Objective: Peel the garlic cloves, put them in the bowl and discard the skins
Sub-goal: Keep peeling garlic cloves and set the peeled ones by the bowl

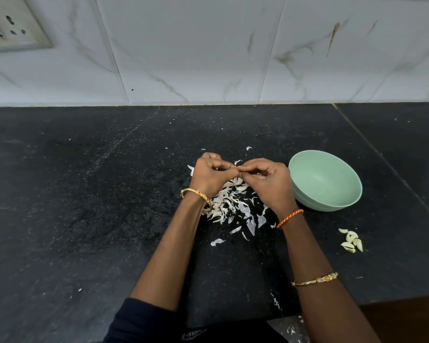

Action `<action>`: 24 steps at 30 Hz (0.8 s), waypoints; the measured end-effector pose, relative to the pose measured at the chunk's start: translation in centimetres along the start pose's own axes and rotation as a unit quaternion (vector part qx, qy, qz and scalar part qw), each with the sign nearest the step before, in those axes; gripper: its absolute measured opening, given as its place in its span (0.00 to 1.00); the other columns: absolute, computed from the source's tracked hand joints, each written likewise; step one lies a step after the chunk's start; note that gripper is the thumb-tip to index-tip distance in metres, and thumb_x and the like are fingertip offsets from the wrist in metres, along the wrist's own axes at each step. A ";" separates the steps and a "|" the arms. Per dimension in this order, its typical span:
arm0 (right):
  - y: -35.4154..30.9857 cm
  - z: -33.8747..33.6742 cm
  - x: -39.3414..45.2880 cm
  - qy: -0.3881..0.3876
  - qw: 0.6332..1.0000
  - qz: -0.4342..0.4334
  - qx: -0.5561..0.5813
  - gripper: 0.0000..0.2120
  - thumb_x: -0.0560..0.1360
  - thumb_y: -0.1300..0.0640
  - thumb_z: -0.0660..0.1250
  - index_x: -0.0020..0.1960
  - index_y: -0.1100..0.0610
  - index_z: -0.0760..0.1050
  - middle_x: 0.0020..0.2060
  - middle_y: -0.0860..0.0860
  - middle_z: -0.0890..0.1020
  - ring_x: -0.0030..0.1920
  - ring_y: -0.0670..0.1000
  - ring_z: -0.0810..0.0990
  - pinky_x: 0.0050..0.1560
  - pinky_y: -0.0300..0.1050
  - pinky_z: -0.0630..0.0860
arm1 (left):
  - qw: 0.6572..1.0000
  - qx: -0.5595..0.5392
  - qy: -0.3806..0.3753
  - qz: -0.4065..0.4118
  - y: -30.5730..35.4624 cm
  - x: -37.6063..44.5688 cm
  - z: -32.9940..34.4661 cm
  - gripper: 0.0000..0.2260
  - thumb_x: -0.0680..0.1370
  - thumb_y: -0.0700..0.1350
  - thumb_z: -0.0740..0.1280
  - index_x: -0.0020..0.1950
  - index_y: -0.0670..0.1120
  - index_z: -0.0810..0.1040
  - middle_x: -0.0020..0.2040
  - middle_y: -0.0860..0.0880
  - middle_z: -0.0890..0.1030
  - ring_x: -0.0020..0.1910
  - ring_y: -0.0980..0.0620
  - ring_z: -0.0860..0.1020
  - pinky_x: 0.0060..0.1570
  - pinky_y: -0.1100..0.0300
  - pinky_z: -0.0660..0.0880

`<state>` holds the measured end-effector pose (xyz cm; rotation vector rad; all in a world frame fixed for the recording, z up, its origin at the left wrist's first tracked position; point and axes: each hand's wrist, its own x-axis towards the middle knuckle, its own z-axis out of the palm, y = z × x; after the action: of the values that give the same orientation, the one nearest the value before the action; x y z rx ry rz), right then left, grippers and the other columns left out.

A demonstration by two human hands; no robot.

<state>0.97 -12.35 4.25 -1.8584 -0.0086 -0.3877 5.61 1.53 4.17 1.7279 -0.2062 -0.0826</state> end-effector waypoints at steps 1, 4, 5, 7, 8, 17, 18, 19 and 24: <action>0.0 0.0 0.0 0.003 1.000 -0.003 0.003 0.07 0.68 0.69 0.74 0.45 0.61 0.83 0.40 0.50 0.83 0.40 0.40 0.82 0.43 0.32 0.77 | 1.000 0.006 0.003 0.003 -0.1 0.1 0.0 0.10 0.69 0.34 0.73 0.39 0.50 0.82 0.38 0.53 0.70 0.46 0.61 0.67 0.46 0.69 0.68; 0.1 -0.3 0.2 0.001 1.000 0.004 0.012 0.07 0.68 0.66 0.75 0.43 0.57 0.83 0.40 0.50 0.85 0.41 0.45 0.83 0.44 0.37 0.79 | 1.000 0.019 -0.009 -0.010 -0.1 0.1 -0.4 0.12 0.69 0.37 0.74 0.32 0.53 0.80 0.41 0.51 0.77 0.48 0.61 0.71 0.49 0.65 0.71; 0.2 -0.3 0.2 0.001 1.000 0.012 0.015 0.07 0.68 0.67 0.75 0.43 0.57 0.83 0.40 0.51 0.85 0.42 0.47 0.83 0.44 0.37 0.79 | 1.000 0.010 -0.020 -0.019 -0.1 0.1 -0.5 0.11 0.70 0.37 0.74 0.32 0.52 0.81 0.41 0.50 0.80 0.47 0.60 0.75 0.50 0.62 0.74; 0.3 -0.2 0.2 0.005 1.000 0.019 0.006 0.07 0.69 0.69 0.74 0.43 0.58 0.83 0.41 0.53 0.85 0.41 0.47 0.83 0.43 0.37 0.79 | 0.998 -0.014 -0.041 -0.043 -0.1 0.2 -0.7 0.09 0.70 0.37 0.74 0.33 0.49 0.82 0.37 0.52 0.82 0.42 0.59 0.79 0.48 0.62 0.77; 0.4 0.0 0.1 0.008 1.000 0.014 -0.009 0.08 0.70 0.69 0.73 0.43 0.58 0.82 0.41 0.53 0.85 0.40 0.45 0.82 0.43 0.35 0.79 | 0.997 -0.020 -0.047 -0.055 0.0 0.2 -0.7 0.08 0.70 0.37 0.74 0.33 0.48 0.82 0.35 0.54 0.83 0.39 0.60 0.79 0.46 0.65 0.77; 1.3 1.1 -0.6 0.025 0.994 -0.059 -0.089 0.08 0.69 0.70 0.72 0.43 0.59 0.82 0.41 0.46 0.81 0.41 0.43 0.81 0.43 0.34 0.78 | 0.979 -0.023 -0.021 -0.202 1.3 -0.4 -0.4 0.04 0.73 0.39 0.71 0.40 0.39 0.81 0.15 0.58 0.64 0.14 0.60 0.59 0.17 0.72 0.57; 1.5 1.2 -0.7 0.025 0.993 -0.064 -0.092 0.07 0.69 0.70 0.73 0.43 0.60 0.82 0.41 0.46 0.81 0.42 0.44 0.81 0.44 0.35 0.79 | 0.977 -0.020 -0.019 -0.210 1.3 -0.4 -0.4 0.05 0.73 0.39 0.72 0.38 0.40 0.80 0.15 0.58 0.63 0.15 0.60 0.58 0.17 0.71 0.56; 1.7 1.3 -0.8 0.025 0.993 -0.069 -0.094 0.07 0.69 0.70 0.73 0.44 0.60 0.82 0.41 0.47 0.81 0.42 0.45 0.81 0.45 0.36 0.79 | 0.975 -0.017 -0.019 -0.220 1.2 -0.5 -0.4 0.06 0.73 0.40 0.72 0.37 0.41 0.80 0.15 0.57 0.62 0.16 0.60 0.58 0.17 0.71 0.55; 2.3 1.5 -1.1 0.008 0.987 -0.101 -0.123 0.06 0.69 0.71 0.73 0.43 0.62 0.82 0.40 0.50 0.81 0.42 0.41 0.80 0.46 0.33 0.78 | 0.970 0.006 -0.033 -0.239 1.1 -0.5 -0.7 0.07 0.73 0.41 0.72 0.37 0.41 0.79 0.16 0.56 0.65 0.13 0.60 0.60 0.17 0.72 0.58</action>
<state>0.78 -11.49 1.41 -2.1051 -0.1445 -0.5647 5.19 2.17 5.32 1.7565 0.1665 -0.4931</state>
